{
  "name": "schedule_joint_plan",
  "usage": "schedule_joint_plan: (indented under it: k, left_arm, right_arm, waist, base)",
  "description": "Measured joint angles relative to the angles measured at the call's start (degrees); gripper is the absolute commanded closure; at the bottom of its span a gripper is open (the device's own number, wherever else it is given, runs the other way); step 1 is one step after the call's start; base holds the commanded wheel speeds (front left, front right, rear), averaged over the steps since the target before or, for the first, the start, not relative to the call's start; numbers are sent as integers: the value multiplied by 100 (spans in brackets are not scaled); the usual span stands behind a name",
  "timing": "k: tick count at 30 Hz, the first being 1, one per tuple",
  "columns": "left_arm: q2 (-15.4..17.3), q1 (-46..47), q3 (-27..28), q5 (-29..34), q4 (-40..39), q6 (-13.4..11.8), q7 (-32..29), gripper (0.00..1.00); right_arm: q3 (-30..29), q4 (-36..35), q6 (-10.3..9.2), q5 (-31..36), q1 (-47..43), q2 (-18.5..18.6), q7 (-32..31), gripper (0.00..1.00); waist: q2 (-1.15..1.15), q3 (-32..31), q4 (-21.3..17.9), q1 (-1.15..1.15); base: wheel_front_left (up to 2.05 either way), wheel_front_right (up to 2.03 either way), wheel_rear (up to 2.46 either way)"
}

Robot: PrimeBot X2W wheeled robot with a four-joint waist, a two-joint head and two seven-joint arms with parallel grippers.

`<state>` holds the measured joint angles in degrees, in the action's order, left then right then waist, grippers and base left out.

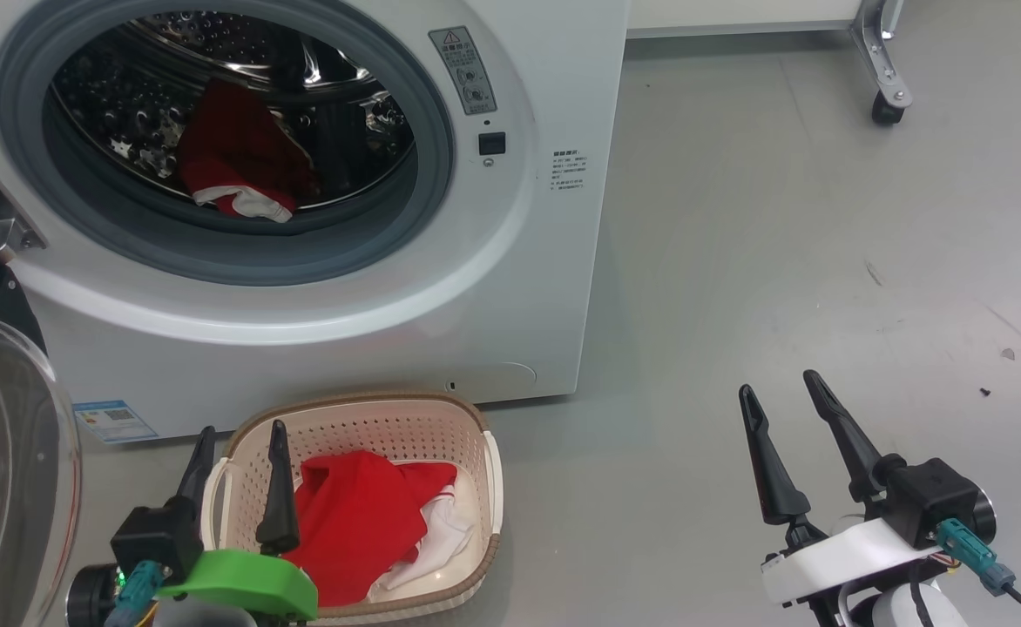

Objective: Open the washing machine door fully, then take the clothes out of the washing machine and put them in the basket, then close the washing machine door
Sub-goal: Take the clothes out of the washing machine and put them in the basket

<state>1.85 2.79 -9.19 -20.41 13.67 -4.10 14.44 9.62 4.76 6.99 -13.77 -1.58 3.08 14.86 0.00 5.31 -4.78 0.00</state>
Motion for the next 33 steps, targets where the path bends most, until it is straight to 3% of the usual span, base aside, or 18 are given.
schedule_joint_plan:
  k: [33]
  left_arm:
    - [60, -896, -160, -84, -1055, -174, 0, 0]
  right_arm:
    - [4, -97, 0, 24, -130, -48, 0, 0]
  waist:
    - [0, -13, 45, 0]
  base:
    - [0, 0, 0]
